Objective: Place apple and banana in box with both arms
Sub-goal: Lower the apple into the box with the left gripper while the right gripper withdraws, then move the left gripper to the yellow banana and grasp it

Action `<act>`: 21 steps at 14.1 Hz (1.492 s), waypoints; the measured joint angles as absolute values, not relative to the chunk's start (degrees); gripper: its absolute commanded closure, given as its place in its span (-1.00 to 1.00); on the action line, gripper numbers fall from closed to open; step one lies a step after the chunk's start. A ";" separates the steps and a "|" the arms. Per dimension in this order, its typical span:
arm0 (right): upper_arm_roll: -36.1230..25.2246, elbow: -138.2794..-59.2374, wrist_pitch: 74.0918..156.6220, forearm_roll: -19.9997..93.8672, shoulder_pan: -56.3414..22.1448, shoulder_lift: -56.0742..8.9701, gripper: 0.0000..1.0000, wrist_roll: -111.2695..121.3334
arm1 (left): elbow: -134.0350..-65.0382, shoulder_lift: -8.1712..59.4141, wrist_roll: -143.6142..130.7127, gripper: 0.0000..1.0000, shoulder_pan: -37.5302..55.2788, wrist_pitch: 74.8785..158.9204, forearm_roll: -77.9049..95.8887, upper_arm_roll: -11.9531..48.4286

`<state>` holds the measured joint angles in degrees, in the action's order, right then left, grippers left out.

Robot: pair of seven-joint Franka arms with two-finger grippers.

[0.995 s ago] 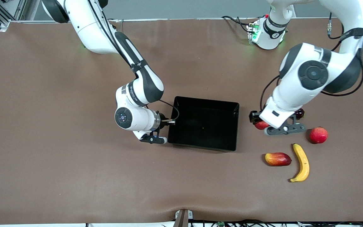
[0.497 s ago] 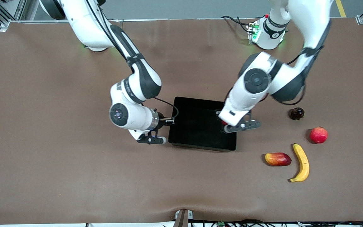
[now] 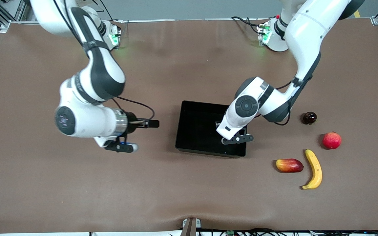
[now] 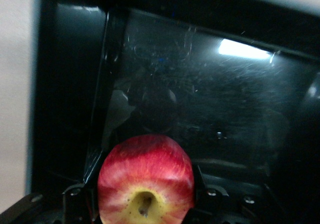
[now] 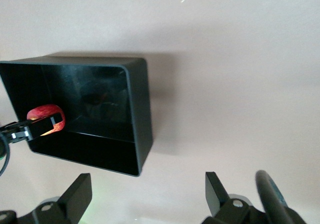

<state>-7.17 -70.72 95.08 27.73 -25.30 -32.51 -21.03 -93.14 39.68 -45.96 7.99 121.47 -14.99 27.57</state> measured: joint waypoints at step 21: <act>-7.51 -73.90 85.47 2.05 -3.42 -13.67 -1.00 3.05 | -82.02 38.75 -24.78 -1.00 -15.10 114.81 -28.12 26.03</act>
<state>-7.51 -73.90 85.47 2.05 -3.42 -13.67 3.05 -82.02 38.75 -24.78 -15.10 114.81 -28.12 26.03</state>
